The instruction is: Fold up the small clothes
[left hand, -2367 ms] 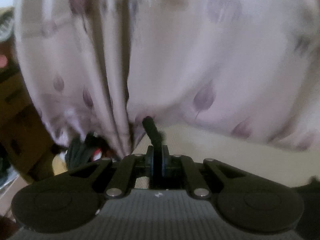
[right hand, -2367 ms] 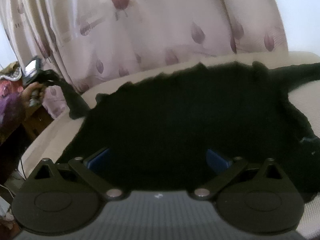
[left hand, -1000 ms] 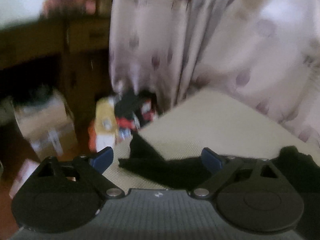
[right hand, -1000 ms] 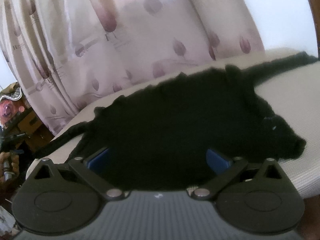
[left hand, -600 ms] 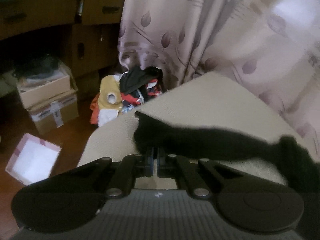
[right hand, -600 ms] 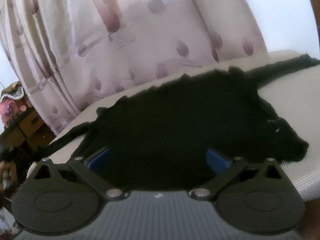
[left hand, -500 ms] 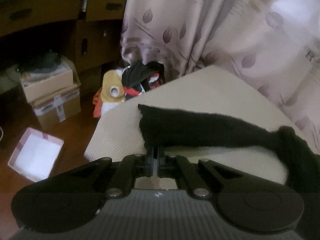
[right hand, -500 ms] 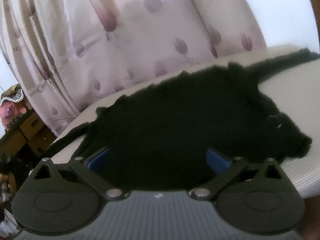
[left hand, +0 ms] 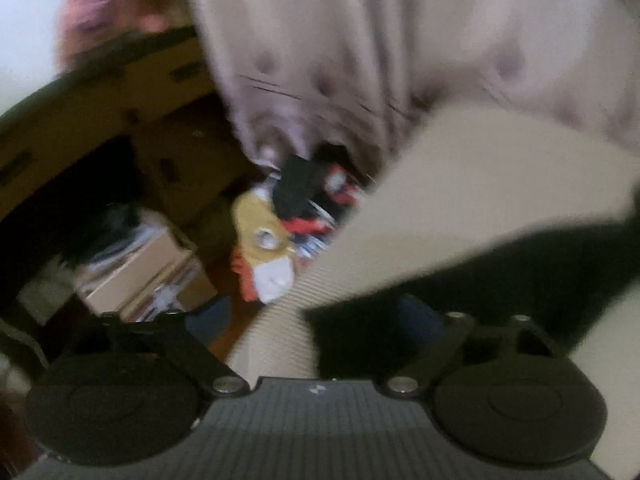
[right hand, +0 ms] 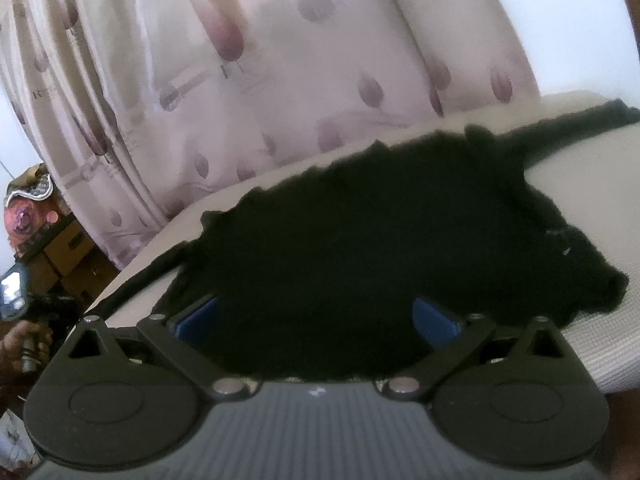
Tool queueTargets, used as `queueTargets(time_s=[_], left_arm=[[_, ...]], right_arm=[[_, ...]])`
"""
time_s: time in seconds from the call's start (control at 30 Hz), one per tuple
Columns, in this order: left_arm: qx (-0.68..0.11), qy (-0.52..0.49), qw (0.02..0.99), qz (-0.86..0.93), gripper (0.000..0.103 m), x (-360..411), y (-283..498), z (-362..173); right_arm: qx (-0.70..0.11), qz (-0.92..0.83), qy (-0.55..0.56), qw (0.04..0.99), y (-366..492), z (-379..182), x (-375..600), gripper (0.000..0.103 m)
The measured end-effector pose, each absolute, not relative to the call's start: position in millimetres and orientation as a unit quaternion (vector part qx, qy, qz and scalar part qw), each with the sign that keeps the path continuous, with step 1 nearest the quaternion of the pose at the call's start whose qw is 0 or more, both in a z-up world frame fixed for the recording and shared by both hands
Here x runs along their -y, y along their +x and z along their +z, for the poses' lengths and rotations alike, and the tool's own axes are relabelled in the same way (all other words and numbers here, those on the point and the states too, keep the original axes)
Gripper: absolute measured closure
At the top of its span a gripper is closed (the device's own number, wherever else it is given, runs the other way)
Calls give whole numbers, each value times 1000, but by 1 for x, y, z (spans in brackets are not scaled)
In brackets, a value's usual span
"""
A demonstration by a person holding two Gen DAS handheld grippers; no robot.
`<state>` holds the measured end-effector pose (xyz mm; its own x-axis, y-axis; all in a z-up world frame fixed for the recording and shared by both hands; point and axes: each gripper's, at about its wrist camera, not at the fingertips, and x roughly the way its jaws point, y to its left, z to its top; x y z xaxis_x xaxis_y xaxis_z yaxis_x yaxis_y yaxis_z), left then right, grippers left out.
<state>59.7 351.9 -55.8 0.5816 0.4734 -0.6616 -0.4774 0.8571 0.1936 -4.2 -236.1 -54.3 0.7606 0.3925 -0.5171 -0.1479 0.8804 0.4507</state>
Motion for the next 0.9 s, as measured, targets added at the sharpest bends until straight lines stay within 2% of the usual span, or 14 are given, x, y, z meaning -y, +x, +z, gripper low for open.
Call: queueTargets(time_s=[0.03, 0.07, 0.1, 0.27, 0.37, 0.4, 0.43, 0.47, 0.53, 0.57, 0.6, 0.73, 0.9], left_arm=[[-381, 8, 888, 258, 54, -350, 64, -63], [-370, 3, 895, 250, 67, -348, 62, -65], [-368, -6, 896, 247, 97, -347, 62, -64], [-319, -42, 895, 310, 95, -357, 49, -51], [-319, -83, 887, 323, 95, -366, 40, -49], [-323, -74, 887, 320, 94, -365, 41, -48], [-324, -55, 888, 320, 86, -359, 40, -48], [-316, -34, 890, 325, 83, -350, 36, -46], [-287, -19, 896, 338, 51, -333, 26, -37], [-271, -15, 899, 345, 26, -325, 22, -32], [-249, -10, 904, 348, 11, -312, 16, -26], [-212, 16, 933, 290, 9, -250, 9, -9], [-231, -12, 961, 152, 9, -179, 17, -19]], right_arm=[[-310, 146, 191, 920, -5, -52, 236, 0], [-308, 144, 186, 922, -7, -51, 237, 0], [-307, 143, 183, 923, -7, -50, 237, 0], [-307, 128, 190, 923, -7, -52, 248, 0], [-307, 120, 203, 922, -6, -56, 258, 0], [-306, 118, 207, 922, -7, -57, 261, 0], [-305, 116, 209, 922, -7, -58, 265, 0], [-304, 112, 209, 923, -6, -60, 269, 0], [-303, 100, 208, 925, -4, -60, 279, 0], [-300, 94, 210, 926, -4, -60, 285, 0], [-294, 88, 216, 927, -4, -59, 293, 0], [-277, 49, 252, 926, -1, -59, 339, 0], [-275, 0, 294, 915, 15, -75, 395, 0]])
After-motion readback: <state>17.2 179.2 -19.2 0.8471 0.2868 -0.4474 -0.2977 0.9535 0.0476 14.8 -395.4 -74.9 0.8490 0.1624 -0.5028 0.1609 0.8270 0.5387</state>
